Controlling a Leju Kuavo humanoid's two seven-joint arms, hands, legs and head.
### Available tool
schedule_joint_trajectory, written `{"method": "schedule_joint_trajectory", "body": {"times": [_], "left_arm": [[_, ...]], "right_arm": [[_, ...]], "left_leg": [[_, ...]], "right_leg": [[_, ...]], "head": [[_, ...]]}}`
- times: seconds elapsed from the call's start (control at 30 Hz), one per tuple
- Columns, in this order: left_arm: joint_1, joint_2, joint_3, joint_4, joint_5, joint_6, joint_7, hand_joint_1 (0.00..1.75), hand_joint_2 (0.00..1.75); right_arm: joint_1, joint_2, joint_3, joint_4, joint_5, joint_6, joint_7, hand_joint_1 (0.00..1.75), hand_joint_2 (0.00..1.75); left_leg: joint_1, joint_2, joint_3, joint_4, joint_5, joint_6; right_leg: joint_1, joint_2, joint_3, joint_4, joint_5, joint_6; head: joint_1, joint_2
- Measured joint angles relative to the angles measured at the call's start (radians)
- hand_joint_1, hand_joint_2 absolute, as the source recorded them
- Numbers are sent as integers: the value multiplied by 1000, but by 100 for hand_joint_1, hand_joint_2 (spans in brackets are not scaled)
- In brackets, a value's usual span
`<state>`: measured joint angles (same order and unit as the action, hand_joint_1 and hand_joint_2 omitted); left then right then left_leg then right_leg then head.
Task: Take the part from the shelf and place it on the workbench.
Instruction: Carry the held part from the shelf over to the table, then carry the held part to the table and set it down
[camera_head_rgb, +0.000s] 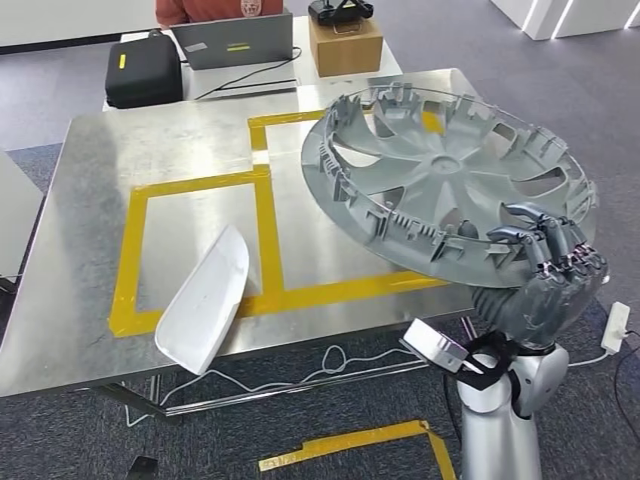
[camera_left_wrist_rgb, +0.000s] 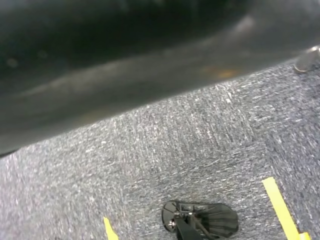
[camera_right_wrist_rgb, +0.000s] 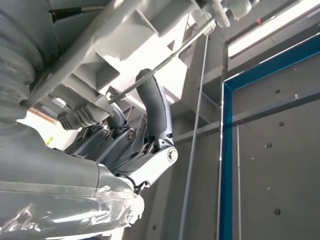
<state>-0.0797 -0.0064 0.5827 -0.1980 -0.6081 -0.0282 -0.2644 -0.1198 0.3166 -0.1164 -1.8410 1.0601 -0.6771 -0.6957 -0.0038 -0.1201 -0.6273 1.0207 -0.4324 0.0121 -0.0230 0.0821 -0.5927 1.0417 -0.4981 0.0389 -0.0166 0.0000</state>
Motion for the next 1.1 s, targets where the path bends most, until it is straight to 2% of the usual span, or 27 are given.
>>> {"method": "schedule_joint_trajectory", "body": {"times": [0.03,0.07,0.1,0.13,0.17,0.23,0.27,0.3,0.33,0.37,0.4,0.47,0.53,0.6,0.63,0.67,0.73,0.77,0.8,0.83,0.87,0.9,0.93,0.97,1.0,1.03,1.1], "left_arm": [[1,0,0,0,0,0,0,0,0],[3,1,0,0,0,0,1,0,0],[7,2,0,0,0,0,1,0,0],[9,2,0,0,-1,-1,1,0,0],[9,1,0,0,-1,-1,1,0,0],[6,1,-1,0,-2,-3,1,0,0],[5,0,-1,0,-2,-3,1,0,0],[5,0,-1,0,-2,-3,1,0,0],[6,0,-1,0,-2,-3,1,0,0],[8,0,-1,0,-2,-3,1,0,0],[9,0,-1,0,-2,-3,1,0,0],[8,2,-1,0,-2,-3,1,0,0],[6,3,-1,0,-2,-2,1,0,0],[7,5,-1,0,-2,-1,2,0,0],[9,6,0,0,-2,-1,2,0,0],[9,6,0,0,-2,-1,3,0,0],[6,6,0,0,-2,-1,4,0,0],[3,6,0,0,-2,-1,4,0,0],[2,6,0,0,-2,-1,4,0,0],[2,6,0,0,-2,-2,4,0,0],[3,5,0,0,-2,-3,4,0,0],[4,5,0,0,-2,-4,4,0,0],[4,4,0,0,-2,-5,4,0,0],[4,3,0,0,-2,-6,4,0,0],[4,3,0,0,-1,-7,4,0,0],[4,4,0,0,-1,-7,4,0,0],[5,6,0,0,-1,-10,4,0,0]], "right_arm": [[0,0,0,1,0,0,0,175,175],[0,0,0,1,0,0,0,175,175],[0,0,1,2,1,0,1,175,175],[0,0,2,2,1,0,1,175,175],[0,1,2,3,2,0,1,175,175],[0,1,2,3,2,0,1,175,175],[0,1,2,4,2,0,1,175,175],[0,1,2,6,2,0,1,175,175],[0,1,1,8,2,0,1,175,175],[0,1,1,10,2,0,1,175,175],[0,1,1,11,2,0,1,175,175],[0,1,2,12,2,0,0,175,175],[0,1,2,14,4,0,3,175,175],[-1,1,6,18,15,0,16,175,175],[-1,1,10,21,22,0,25,175,175],[-2,1,13,22,27,0,32,175,175],[-2,0,16,24,26,0,33,175,175],[-1,0,15,26,21,0,28,175,175],[-1,0,14,28,15,0,21,175,175],[0,0,14,31,9,0,14,175,175],[1,0,13,34,7,0,10,175,175],[2,0,13,35,6,0,7,175,175],[2,0,13,36,5,0,5,175,175],[2,0,14,36,5,0,4,175,175],[2,0,14,37,5,0,2,175,175],[2,0,14,37,6,0,2,175,175],[2,0,14,38,13,0,1,175,175]], "left_leg": [[2,-11,-5,1,2,-6],[5,-22,-8,0,4,-12],[6,-22,-10,0,4,-18],[4,-4,-14,8,-2,-23],[2,25,-26,34,-17,-29],[2,89,-79,143,-70,-37],[5,103,-114,211,-96,-39],[7,108,-141,261,-108,-41],[9,111,-152,278,-104,-42],[10,114,-141,254,-80,-42],[10,123,-112,196,-44,-39],[0,171,-42,64,7,-29],[-11,201,-14,8,12,-18],[-12,182,-13,1,9,-8],[-10,170,-10,-3,9,-2],[-7,160,-6,-8,10,4],[-3,142,-1,-12,9,14],[-3,133,0,-12,7,17],[-3,123,1,-11,5,19],[-4,115,3,-11,3,19],[-3,108,7,-10,0,18],[-3,102,11,-9,-3,16],[-2,97,16,-8,-7,12],[-3,93,18,-5,-11,7],[-4,90,18,-1,-14,4],[-6,89,17,2,-16,3],[-8,88,15,4,-15,5]], "right_leg": [[0,10,6,-8,-5,-3],[1,1,11,-13,-5,-8],[1,-11,14,-15,-3,-14],[1,-23,19,-18,-3,-20],[0,-38,24,-22,-3,-27],[2,-69,33,-25,-7,-37],[4,-84,36,-25,-10,-40],[5,-99,38,-25,-14,-41],[6,-113,41,-25,-17,-41],[6,-127,45,-25,-20,-40],[7,-140,50,-25,-24,-38],[10,-162,59,-24,-34,-31],[16,-182,65,-25,-43,-21],[18,-201,69,-30,-50,-11],[17,-192,69,-26,-58,-7],[15,-171,60,-6,-73,-3],[13,-111,8,102,-125,0],[13,-94,-33,175,-151,0],[13,-87,-71,234,-167,1],[13,-85,-97,262,-162,1],[13,-84,-101,247,-136,1],[12,-84,-86,194,-92,-1],[12,-84,-60,123,-48,-2],[12,-84,-31,58,-17,-3],[12,-82,-10,13,1,-5],[12,-80,1,-9,5,-7],[13,-77,5,-16,5,-10]], "head": [[0,0],[-1,0],[-1,0],[-4,0],[-7,0],[-13,0],[-14,0],[-14,0],[-14,0],[-14,0],[-14,0],[-14,0],[-13,0],[-12,0],[-11,0],[-10,0],[-4,0],[-2,0],[0,0],[0,0],[0,0],[0,0],[0,0],[1,0],[1,0],[0,0],[-3,0]]}}
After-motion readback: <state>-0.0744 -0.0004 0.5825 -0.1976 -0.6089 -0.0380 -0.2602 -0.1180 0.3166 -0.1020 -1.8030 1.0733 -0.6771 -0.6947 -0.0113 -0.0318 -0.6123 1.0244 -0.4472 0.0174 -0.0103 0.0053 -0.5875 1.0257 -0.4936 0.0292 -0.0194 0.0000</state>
